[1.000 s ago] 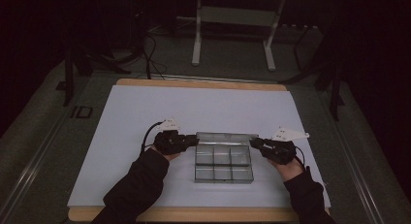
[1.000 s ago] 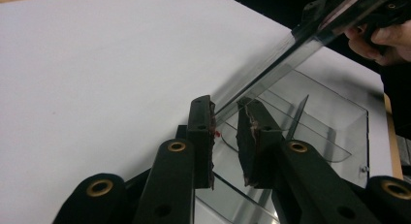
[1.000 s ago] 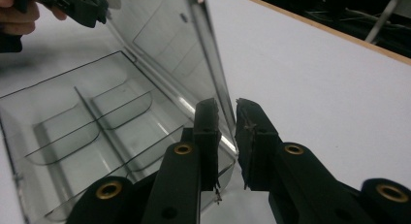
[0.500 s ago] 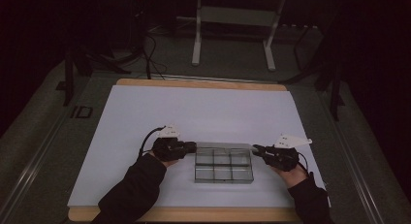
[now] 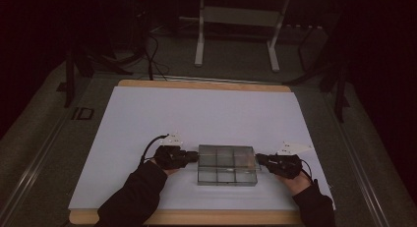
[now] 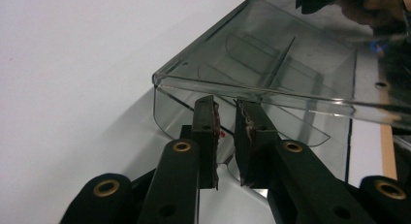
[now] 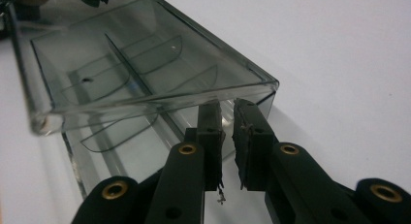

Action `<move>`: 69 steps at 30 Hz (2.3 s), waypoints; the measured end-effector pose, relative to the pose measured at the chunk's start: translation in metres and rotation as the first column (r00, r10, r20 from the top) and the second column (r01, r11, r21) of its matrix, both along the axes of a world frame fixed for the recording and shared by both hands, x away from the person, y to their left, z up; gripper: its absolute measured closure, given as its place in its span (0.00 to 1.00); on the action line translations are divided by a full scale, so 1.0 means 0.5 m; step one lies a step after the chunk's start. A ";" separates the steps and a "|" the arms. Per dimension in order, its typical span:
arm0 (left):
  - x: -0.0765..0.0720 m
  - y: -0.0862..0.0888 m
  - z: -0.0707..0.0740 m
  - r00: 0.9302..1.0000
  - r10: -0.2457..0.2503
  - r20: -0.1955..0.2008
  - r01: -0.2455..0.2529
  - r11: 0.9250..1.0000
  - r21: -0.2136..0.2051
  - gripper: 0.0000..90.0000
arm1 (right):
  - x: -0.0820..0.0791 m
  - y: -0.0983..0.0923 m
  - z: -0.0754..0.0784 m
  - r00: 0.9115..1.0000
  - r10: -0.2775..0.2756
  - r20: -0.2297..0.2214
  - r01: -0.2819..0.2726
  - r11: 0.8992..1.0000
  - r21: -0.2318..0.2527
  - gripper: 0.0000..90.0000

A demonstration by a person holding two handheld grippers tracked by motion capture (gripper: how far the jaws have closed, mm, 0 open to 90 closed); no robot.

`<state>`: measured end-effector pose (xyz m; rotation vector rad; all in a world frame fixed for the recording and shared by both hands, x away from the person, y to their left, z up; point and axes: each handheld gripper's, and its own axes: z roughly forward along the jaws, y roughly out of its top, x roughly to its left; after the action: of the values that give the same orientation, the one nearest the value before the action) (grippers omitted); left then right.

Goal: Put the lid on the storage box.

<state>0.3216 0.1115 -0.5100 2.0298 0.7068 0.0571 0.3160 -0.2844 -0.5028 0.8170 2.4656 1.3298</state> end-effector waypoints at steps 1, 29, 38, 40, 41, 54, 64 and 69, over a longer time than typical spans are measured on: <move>0.000 0.000 -0.001 1.000 0.001 0.002 -0.001 1.000 0.001 0.90 | 0.001 -0.001 -0.002 1.000 -0.004 -0.002 0.004 1.000 0.000 0.90; 0.018 0.015 -0.018 0.996 0.066 -0.059 -0.065 0.998 0.017 0.53 | 0.016 -0.007 -0.018 0.999 -0.039 -0.020 0.038 0.999 -0.015 0.66; 0.019 0.013 -0.005 0.998 0.032 -0.050 -0.033 0.999 -0.021 0.16 | 0.022 -0.009 -0.007 0.997 -0.078 0.007 0.078 0.997 0.003 0.33; 0.021 0.013 -0.005 0.998 0.041 -0.053 -0.042 0.999 -0.016 0.14 | 0.021 -0.010 -0.005 0.998 -0.068 0.014 0.069 0.998 -0.001 0.27; 0.022 0.013 -0.005 0.998 0.044 -0.053 -0.045 0.999 -0.016 0.11 | 0.021 -0.010 -0.004 0.997 -0.072 0.019 0.072 0.997 0.002 0.26; 0.018 0.015 -0.017 0.996 0.091 -0.010 -0.090 0.994 0.066 0.03 | 0.021 -0.009 -0.005 0.993 -0.101 0.058 0.103 0.994 -0.035 0.20; 0.003 0.039 -0.017 0.996 0.088 -0.001 -0.087 0.992 0.091 0.03 | 0.017 -0.025 -0.004 0.989 -0.134 0.058 0.136 0.990 -0.032 0.18; -0.007 0.055 -0.022 0.995 0.095 -0.006 -0.094 0.991 0.095 0.03 | 0.009 -0.036 -0.005 0.989 -0.140 0.057 0.142 0.989 -0.031 0.18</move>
<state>0.3182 0.1391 -0.5209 2.0869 0.8206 0.1374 0.3206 -0.3025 -0.5054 0.9154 2.3357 1.2395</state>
